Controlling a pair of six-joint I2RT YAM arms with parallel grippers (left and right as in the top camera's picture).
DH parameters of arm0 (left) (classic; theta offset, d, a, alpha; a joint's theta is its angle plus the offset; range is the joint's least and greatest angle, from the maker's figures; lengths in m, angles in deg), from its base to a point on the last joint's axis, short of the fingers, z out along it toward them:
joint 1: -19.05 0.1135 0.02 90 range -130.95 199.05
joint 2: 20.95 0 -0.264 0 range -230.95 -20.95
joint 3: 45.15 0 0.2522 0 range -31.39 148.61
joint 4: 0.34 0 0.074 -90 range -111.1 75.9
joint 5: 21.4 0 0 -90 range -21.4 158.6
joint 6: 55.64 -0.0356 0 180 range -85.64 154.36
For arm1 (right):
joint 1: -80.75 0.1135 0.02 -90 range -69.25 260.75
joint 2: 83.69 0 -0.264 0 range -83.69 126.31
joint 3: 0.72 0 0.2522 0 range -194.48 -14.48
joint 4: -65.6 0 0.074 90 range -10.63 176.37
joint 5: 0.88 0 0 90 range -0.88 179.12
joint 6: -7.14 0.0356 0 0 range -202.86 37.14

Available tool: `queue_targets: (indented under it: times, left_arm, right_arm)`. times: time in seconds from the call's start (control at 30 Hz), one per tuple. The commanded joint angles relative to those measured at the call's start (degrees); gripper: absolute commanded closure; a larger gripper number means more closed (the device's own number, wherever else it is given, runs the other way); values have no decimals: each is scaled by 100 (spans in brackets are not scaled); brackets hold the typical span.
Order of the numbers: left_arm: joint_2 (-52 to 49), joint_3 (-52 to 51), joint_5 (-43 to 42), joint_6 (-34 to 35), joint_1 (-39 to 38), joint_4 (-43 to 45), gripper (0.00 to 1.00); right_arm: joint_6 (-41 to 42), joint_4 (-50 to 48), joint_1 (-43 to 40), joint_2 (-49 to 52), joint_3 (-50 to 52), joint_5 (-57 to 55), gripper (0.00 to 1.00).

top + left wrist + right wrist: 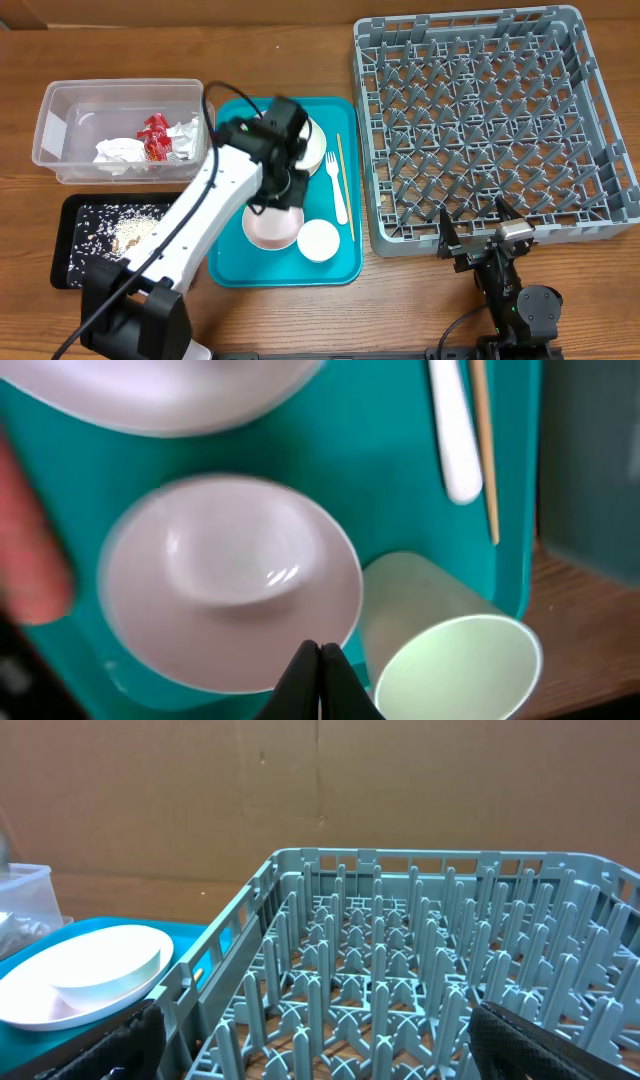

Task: Sort waste into correct bins and load items into the dishwasher
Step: 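Carry the empty bowl back and set it on the teal tray, then move the left gripper to the carrot and grasp it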

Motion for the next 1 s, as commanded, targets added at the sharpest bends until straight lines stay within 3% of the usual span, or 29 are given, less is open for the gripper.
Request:
queue_targets:
  times: [0.0,0.13,0.23,0.33,0.57,0.67,0.77,0.8,0.9,0.93,0.97]
  left_arm:
    - [28,785,852,-74,170,-317,96]
    - [28,1080,1320,-39,339,-640,85]
    - [24,984,1349,-44,496,-728,64]
    - [15,831,1379,-66,638,-741,68]
    - [13,352,1349,-63,949,-584,62]
    - [13,225,1360,-68,990,-529,53]
    - [13,144,1353,-107,999,-433,51]
    - [13,131,1353,-109,997,-415,45]
    - [13,127,1314,-234,997,-374,8]
    - [13,127,1255,-310,999,-350,0]
    - [13,127,1211,-367,999,-321,0]
  right_arm:
    - [-20,-28,-28,-44,61,-50,0]
    - [-20,-28,-28,-44,61,-50,0]
    - [-20,-28,-28,-44,61,-50,0]
    - [-20,-28,-28,-44,61,-50,0]
    - [-20,-28,-28,-44,61,-50,0]
    - [-20,-28,-28,-44,61,-50,0]
    - [-20,-28,-28,-44,61,-50,0]
    - [-20,-28,-28,-44,61,-50,0]
    - [-20,-28,-28,-44,61,-50,0]
    - [-20,-28,-28,-44,61,-50,0]
    - [-20,-28,-28,-44,61,-50,0]
